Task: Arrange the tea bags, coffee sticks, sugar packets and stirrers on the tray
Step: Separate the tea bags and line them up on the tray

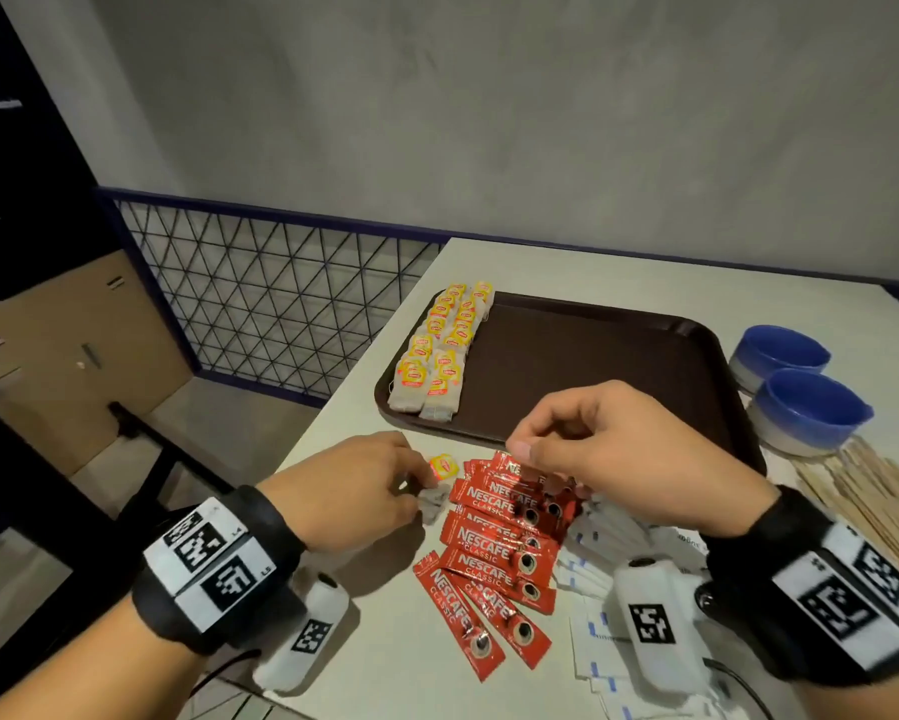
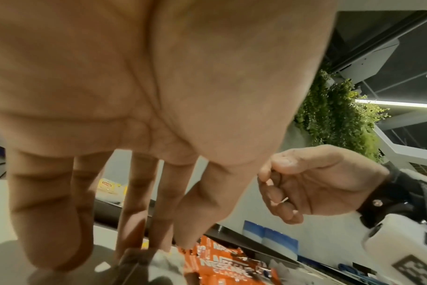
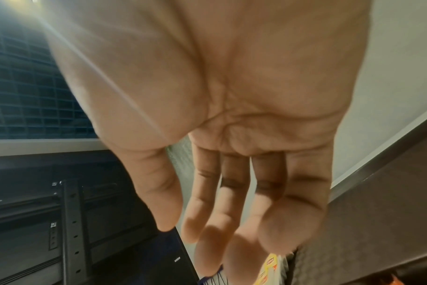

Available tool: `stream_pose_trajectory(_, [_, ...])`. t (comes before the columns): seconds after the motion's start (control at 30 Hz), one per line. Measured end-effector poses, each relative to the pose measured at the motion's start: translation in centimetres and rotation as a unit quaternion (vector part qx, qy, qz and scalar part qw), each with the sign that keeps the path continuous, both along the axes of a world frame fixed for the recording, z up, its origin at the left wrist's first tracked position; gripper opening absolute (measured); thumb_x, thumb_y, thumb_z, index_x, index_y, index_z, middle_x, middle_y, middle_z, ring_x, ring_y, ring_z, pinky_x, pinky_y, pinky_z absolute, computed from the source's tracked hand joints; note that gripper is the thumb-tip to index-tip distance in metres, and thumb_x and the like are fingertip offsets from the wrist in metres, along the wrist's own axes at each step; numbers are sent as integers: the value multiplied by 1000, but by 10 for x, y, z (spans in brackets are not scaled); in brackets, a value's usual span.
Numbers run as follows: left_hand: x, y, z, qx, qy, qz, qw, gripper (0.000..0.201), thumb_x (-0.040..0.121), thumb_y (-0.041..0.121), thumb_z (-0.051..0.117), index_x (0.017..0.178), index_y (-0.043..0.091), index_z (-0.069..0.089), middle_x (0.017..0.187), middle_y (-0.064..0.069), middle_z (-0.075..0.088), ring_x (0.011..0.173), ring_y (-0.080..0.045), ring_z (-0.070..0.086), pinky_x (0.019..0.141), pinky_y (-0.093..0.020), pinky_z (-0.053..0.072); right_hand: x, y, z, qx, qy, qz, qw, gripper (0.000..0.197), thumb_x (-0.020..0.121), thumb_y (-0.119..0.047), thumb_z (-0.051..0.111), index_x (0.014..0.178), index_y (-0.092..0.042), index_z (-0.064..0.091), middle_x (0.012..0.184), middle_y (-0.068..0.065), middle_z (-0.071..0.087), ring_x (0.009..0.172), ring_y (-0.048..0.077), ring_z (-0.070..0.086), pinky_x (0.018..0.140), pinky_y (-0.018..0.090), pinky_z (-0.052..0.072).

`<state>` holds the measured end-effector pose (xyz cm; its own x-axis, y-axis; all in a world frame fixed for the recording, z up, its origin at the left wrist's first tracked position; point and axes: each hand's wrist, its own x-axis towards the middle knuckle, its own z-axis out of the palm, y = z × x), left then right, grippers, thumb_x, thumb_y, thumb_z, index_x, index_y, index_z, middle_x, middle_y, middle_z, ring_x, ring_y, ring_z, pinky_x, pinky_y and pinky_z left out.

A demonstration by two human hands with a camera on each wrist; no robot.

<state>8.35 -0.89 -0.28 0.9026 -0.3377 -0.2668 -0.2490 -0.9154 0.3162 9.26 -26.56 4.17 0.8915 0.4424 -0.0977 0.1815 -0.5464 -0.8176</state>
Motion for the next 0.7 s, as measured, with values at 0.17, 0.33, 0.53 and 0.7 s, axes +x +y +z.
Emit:
stream_pose_trajectory(0.17, [-8,-2,14,-33,-6,42,999,15,95,30,62,107,31,72,110,13,67,96,-5,61,91,-31,52,-5,5,-6,11,-2,-2,1000,10,93,-34,75,87,-27,79,75,-4,75,65,4,68,64,22,52])
stream_pose_trajectory(0.33, [-3,-14,14,62,-9,42,997,41,88,45,72,122,24,61,115,4,65,100,-16,60,82,-31,50,-13,5,-5,27,-4,13,1000,12,93,-38,73,89,-27,79,74,-7,74,66,3,68,61,14,48])
stream_pose_trajectory(0.53, [-13,-22,-4,146,-12,71,987,48,87,53,71,113,18,53,106,-5,65,92,-22,60,72,-33,48,-19,1,-7,48,2,11,999,12,93,-36,73,89,-26,78,76,-6,76,72,12,72,67,27,54])
stream_pose_trajectory(0.7, [-15,-22,-2,114,-9,77,991,27,87,37,74,103,17,67,100,-4,72,89,-22,64,62,-25,41,-18,11,-16,43,14,16,999,12,93,-35,75,88,-25,78,72,-4,73,69,14,71,71,34,58])
